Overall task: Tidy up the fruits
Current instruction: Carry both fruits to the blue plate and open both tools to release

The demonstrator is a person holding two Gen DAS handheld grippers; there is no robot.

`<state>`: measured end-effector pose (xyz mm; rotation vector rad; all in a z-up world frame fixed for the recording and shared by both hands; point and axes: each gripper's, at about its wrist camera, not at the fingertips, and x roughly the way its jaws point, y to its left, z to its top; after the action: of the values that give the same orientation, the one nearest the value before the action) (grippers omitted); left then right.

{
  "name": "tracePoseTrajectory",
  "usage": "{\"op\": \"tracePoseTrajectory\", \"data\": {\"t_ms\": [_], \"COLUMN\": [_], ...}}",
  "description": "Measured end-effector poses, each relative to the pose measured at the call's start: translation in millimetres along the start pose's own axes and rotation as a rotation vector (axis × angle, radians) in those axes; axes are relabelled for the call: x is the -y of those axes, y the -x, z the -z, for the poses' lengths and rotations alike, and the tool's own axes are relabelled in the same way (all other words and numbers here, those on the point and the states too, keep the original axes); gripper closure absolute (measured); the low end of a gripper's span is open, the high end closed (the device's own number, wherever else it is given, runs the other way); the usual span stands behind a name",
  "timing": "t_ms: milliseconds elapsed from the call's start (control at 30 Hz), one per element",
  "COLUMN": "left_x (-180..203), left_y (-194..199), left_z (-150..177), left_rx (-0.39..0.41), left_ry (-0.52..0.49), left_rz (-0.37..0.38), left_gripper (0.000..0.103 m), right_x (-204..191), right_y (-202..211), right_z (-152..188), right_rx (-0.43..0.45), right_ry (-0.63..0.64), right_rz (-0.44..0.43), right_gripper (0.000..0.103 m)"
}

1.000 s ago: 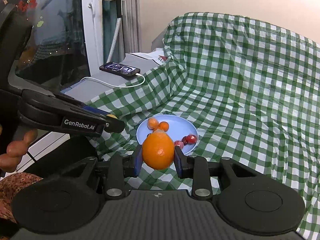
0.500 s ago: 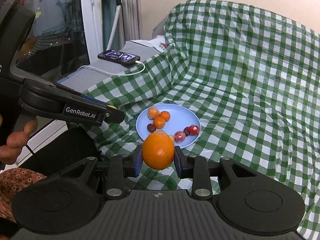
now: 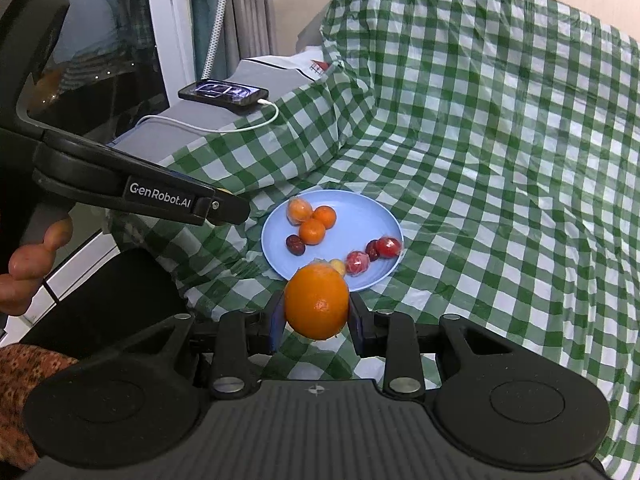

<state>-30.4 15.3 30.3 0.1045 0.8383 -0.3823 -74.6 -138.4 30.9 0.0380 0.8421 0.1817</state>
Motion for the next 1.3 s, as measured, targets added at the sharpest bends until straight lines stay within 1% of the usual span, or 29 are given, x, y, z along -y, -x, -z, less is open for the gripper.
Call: {"op": "tracePoseTrajectory", "data": {"t_ms": [333, 500, 700, 900, 1233, 1267, 1300], "left_x": [-9, -13, -17, -23, -27, -28, -29], "left_y": [-46, -78, -117, -150, -186, -188, -190], "left_z": [-32, -42, -48, -53, -50, -50, -50], "left_rx": [-0.02, -0.05, -0.097, -0.12, -0.157, -0.158, -0.158], "left_ry": [-0.025, -0.026, -0.033, -0.051, -0.098, -0.099, -0.102], "left_rz": [-0.005, -0.011, -0.018, -0.035, -0.067, -0.072, -0.07], "left_gripper": [0.075, 0.075, 0.075, 0.075, 0.075, 0.073, 0.059], "right_x": [21, 30, 42, 52, 56, 57, 58], "right_y": [-55, -85, -121, -151, -189, -192, -194], "right_z": [-26, -33, -35, -34, -36, -37, -38], "right_rx": [-0.012, -0.03, -0.076, -0.119, -0.157, -0.161, -0.161], "right_ry": [-0.048, -0.06, -0.08, -0.085, -0.067, -0.064, -0.062], "right_rz": [0.005, 0.008, 0.019, 0.017, 0.015, 0.012, 0.011], "right_gripper": [0.069, 0.069, 0.069, 0.069, 0.069, 0.068, 0.068]}}
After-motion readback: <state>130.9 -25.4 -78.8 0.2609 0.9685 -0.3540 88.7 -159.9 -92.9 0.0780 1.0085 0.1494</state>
